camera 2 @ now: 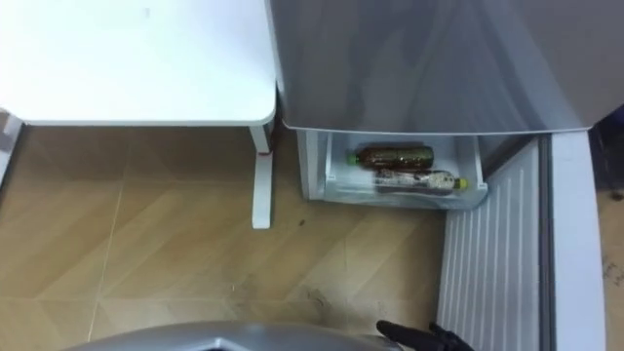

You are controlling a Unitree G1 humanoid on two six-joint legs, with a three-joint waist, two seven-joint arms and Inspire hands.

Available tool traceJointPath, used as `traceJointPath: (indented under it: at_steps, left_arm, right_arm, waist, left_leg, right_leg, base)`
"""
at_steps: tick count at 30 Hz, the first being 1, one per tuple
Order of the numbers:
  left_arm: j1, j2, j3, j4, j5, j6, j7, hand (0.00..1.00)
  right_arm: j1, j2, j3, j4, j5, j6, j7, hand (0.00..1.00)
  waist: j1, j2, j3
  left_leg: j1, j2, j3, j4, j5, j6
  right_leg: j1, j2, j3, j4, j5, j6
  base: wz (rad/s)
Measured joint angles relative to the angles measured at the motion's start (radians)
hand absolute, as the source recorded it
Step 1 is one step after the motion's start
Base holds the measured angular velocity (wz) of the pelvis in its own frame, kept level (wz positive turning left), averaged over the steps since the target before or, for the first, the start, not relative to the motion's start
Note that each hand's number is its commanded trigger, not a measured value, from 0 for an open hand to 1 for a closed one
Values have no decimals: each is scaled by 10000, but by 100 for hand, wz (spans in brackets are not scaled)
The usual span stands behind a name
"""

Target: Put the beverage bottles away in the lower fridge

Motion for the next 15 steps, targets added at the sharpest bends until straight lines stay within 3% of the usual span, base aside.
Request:
traceJointPath:
  at_steps: [10, 15]
  left_arm:
    - [12, -82, 1, 51, 600, 208, -23, 0]
    - [10, -160, -6, 99, 659, 274, -90, 0]
  right_arm:
    - [-12, -9, -175, -3, -4, 4, -90, 0]
    - [-54, -8, -184, 20, -6, 90, -88, 0]
  waist:
    - [-172, 174, 0]
    - [-213, 108, 22]
  left_leg:
    - [-28, -26, 32, 45, -1, 5]
    - [-99, -27, 30, 168, -17, 42]
  right_leg:
    - [0, -27, -5, -2, -26, 74]
    - [-7, -40, -46, -16, -130, 213]
  base:
    - [0]
    - [0]
